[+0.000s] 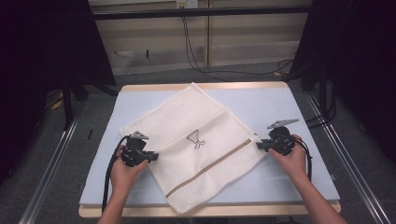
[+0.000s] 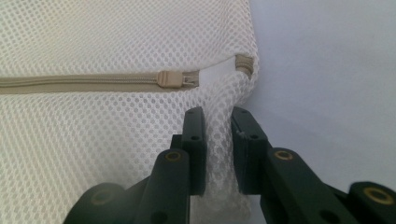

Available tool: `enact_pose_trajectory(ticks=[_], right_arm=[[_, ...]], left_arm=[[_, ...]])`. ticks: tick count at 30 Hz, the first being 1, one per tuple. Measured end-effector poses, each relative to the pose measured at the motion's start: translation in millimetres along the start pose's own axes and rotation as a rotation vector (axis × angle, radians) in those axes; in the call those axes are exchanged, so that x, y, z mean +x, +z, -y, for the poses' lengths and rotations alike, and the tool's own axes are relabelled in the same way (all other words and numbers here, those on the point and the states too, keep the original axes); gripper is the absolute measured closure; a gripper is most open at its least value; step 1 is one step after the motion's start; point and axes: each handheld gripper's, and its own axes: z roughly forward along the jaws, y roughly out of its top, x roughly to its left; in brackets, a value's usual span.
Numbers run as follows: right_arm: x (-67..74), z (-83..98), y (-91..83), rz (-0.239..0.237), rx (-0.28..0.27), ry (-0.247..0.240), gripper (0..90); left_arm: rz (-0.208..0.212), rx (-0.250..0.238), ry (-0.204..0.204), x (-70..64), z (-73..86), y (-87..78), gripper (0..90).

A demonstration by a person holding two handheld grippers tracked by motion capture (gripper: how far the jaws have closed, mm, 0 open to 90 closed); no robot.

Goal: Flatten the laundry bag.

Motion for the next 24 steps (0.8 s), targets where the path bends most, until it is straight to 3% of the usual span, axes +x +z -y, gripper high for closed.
enact_pose_trajectory(ticks=[8,11,12,15,20,24], right_arm=[[17.2,18.0,-12.7,-0.009,-0.008,0.006,76.6],[20.8,22.9,-16.2,-0.019,-0.004,0.005,76.5],[22.3,25.0,-16.2,-0.02,0.003,0.007,76.4],[22.5,28.8,-16.3,-0.022,-0.003,0.014,76.4],[23.1,35.6,-17.7,-0.022,-0.031,0.038,76.4],[28.0,38.4,-19.3,0.006,-0.034,0.028,76.1]], left_arm=[[-0.063,-0.048,-0.036,14.6,-18.3,15.1,79.5],[-0.12,-0.051,-0.074,17.2,-21.6,18.2,65.2],[-0.119,-0.054,-0.09,17.4,-20.7,17.2,58.3],[-0.097,-0.1,-0.143,14.4,-14.8,8.8,50.1],[-0.076,-0.124,-0.165,13.9,-4.2,-7.3,33.7],[-0.089,-0.123,-0.146,9.9,5.8,-14.2,30.4]])
